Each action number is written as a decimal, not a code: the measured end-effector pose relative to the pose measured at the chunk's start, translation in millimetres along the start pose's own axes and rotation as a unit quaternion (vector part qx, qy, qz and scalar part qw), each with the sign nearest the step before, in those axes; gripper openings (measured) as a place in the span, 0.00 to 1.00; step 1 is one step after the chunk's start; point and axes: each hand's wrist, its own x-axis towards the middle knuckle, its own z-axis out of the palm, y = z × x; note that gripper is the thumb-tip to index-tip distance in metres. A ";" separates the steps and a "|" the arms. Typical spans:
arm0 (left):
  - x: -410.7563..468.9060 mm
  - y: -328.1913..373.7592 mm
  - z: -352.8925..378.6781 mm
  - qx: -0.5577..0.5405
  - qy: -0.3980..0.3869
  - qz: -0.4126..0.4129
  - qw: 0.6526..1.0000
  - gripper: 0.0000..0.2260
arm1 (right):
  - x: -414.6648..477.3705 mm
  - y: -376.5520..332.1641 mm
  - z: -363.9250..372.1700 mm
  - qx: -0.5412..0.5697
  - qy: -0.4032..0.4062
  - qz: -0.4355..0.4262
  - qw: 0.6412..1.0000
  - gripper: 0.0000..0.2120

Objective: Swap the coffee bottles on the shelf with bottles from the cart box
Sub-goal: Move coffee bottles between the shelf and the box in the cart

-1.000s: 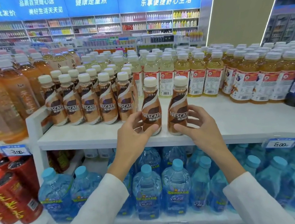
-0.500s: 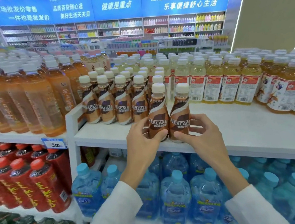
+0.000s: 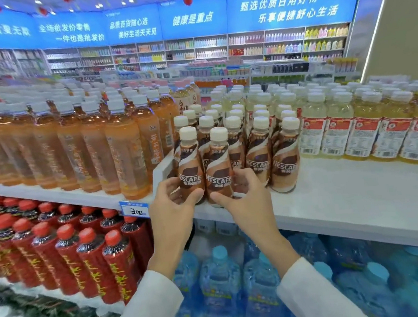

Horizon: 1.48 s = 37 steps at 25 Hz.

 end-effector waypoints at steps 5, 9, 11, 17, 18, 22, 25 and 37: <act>10.8 -16.7 -3.0 0.086 0.076 0.061 0.991 0.22 | 7.2 -3.8 29.3 -0.001 0.010 -0.005 1.000 0.24; 14.0 -20.1 -2.5 0.104 0.086 0.073 0.988 0.23 | 11.2 -5.1 41.4 -0.012 0.011 -0.001 1.000 0.26; 15.8 -19.9 -3.2 0.098 0.089 0.072 0.989 0.22 | 12.0 -4.7 44.6 -0.016 0.015 -0.001 1.000 0.27; 20.3 -20.4 -2.6 0.058 0.090 0.060 0.992 0.19 | 12.9 -3.9 48.1 -0.032 0.022 -0.003 0.999 0.28; 19.9 -20.6 -2.2 0.064 0.093 0.064 0.992 0.19 | 12.5 -4.0 48.4 -0.033 0.022 -0.002 0.999 0.28; 18.6 -22.7 -2.4 0.089 0.091 0.065 0.990 0.19 | 11.8 -3.2 50.1 -0.041 0.024 -0.005 0.999 0.27; 17.3 -23.1 -2.6 0.086 0.084 0.070 0.990 0.19 | 12.1 -0.8 50.4 -0.053 0.028 -0.008 0.998 0.28; -58.8 -25.3 -45.6 0.128 0.040 0.016 0.991 0.16 | -73.3 0.3 25.3 -0.035 -0.073 -0.008 0.997 0.15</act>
